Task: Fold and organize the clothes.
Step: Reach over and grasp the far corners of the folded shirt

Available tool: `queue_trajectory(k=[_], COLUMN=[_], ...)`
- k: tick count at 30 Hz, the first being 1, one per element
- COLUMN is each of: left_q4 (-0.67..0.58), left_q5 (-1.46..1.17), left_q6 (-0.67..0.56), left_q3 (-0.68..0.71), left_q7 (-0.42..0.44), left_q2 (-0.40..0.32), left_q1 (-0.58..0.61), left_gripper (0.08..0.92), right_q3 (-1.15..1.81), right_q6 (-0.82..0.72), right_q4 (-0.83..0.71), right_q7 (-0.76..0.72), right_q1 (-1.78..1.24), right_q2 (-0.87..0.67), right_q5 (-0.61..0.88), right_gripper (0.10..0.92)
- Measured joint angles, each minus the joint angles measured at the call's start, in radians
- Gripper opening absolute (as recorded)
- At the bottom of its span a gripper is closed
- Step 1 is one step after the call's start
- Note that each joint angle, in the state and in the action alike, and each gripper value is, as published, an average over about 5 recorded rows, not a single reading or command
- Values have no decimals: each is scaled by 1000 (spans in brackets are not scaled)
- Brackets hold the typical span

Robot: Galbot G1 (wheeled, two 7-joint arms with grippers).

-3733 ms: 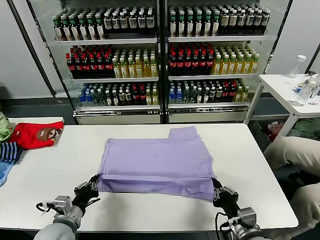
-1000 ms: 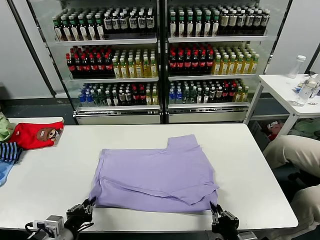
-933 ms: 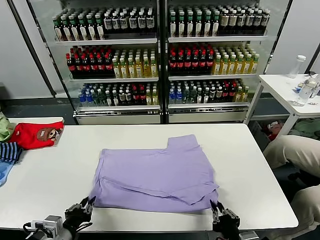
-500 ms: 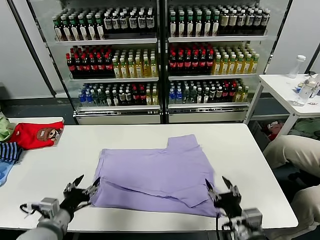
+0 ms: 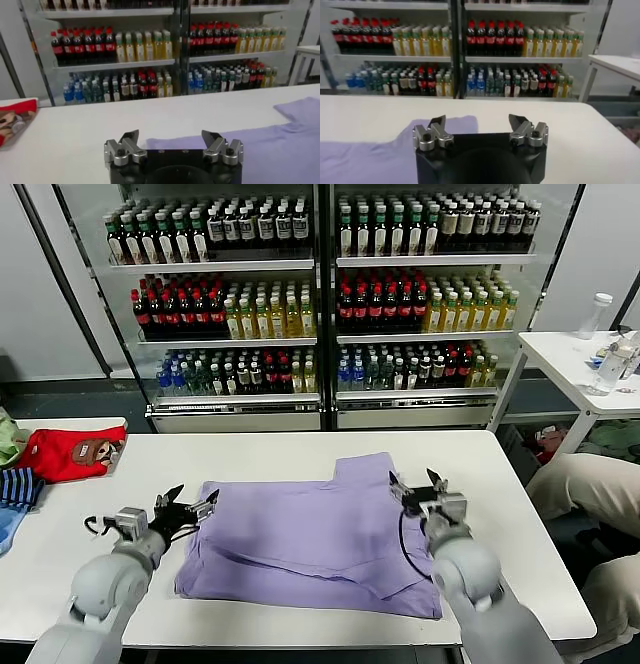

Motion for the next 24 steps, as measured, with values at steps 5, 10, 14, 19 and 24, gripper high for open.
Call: queue_trajectory(k=[5,10,14,19,24], left_q4=[118,198,241,287,318], left_q5=[22,34,41,50,55], left_q6=[-5,-6,-7,-14,-18], left_q3=[25,39,42,42,41], left_q7=[46,86,113,132,145], left_q2=[-2,-5,-5,-8,-13], left_q1=[-83,-130,-151,-175,-192], left_gripper=[823,823,823,823,823], right_q3=[-11,-15,-15,-14,-14], right_q6=[30,58,76,92,96], right_q4=[-178,-313,-392,-466,-519], right_q7=[-14,-24,-35,-39,-30], right_q1=[103,167,205,239,259], right_q2=[67,120,148,174,194], right_q5=[-36,-68,-90,-109,-118], right_gripper=[823,823,823,823,823])
